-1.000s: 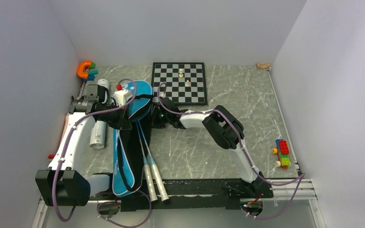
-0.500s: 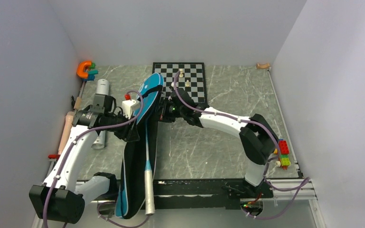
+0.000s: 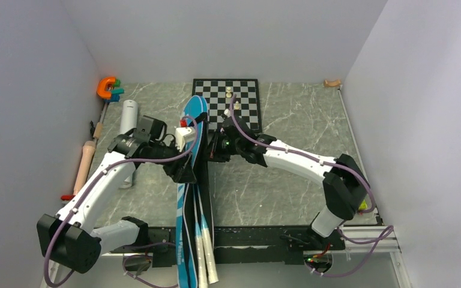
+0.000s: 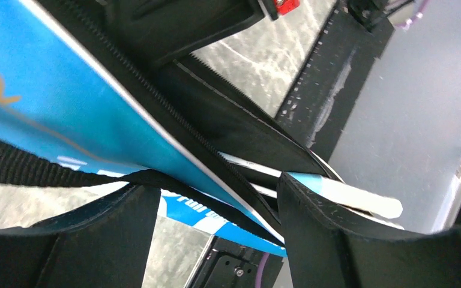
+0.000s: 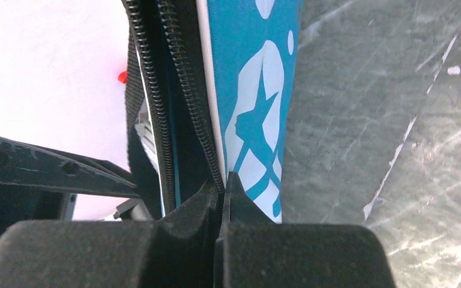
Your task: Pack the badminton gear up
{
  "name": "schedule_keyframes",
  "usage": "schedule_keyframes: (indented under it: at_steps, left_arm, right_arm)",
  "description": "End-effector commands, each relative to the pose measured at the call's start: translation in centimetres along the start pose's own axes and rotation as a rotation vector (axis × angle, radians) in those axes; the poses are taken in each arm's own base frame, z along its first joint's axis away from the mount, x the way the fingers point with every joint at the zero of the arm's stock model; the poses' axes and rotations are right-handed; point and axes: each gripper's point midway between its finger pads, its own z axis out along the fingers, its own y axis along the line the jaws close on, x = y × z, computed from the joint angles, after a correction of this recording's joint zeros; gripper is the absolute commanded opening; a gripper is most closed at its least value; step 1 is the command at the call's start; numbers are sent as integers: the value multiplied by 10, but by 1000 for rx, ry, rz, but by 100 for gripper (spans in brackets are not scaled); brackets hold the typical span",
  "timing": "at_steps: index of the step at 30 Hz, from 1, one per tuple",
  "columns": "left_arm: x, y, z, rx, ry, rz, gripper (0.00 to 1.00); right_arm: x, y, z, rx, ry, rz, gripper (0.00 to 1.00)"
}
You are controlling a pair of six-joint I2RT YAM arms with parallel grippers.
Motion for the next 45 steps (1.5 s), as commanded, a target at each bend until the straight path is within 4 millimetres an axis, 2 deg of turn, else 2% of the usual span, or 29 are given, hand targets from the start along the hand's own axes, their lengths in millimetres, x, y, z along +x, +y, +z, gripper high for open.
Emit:
schedule_keyframes:
  at_steps: [1,4,8,13,14,18,23,27,29,32,36,38,45]
  left_arm:
    - [-18,-26,9,132,-34,93,74]
    - [-13,-32,17,166,-22,123,76]
    - [-14,-36,15,156,-30,179,78]
    - [-12,-37,9,102,-42,255,91]
    - [-10,-37,11,91,-28,260,96]
    - [-8,-42,26,81,34,250,96]
    - [-17,-53,46,123,73,250,99]
    - [-41,-76,57,186,64,308,99]
    - [-56,-90,60,217,54,343,100]
    - [-63,-114,68,290,66,406,99]
    - [-52,-146,79,398,116,473,99]
    - [-44,-155,84,446,140,488,99]
    - [-28,-162,98,492,198,444,99]
  right_arm:
    - [-2,48,-33,-127,-55,19,0]
    - [9,52,-35,-137,-48,27,0]
    - [20,52,-36,-130,-33,50,0]
    - [22,46,-51,-111,-61,102,0]
    - [21,46,-55,-113,-71,114,0]
    - [19,47,-71,-112,-115,137,0]
    - [25,44,-97,-90,-159,153,0]
    - [33,22,-117,-30,-198,200,0]
    - [37,4,-128,22,-230,227,0]
    - [44,-14,-147,74,-276,256,0]
    - [51,-36,-165,111,-309,302,0]
    - [54,-44,-168,114,-315,316,0]
    - [55,-56,-176,148,-330,331,0]
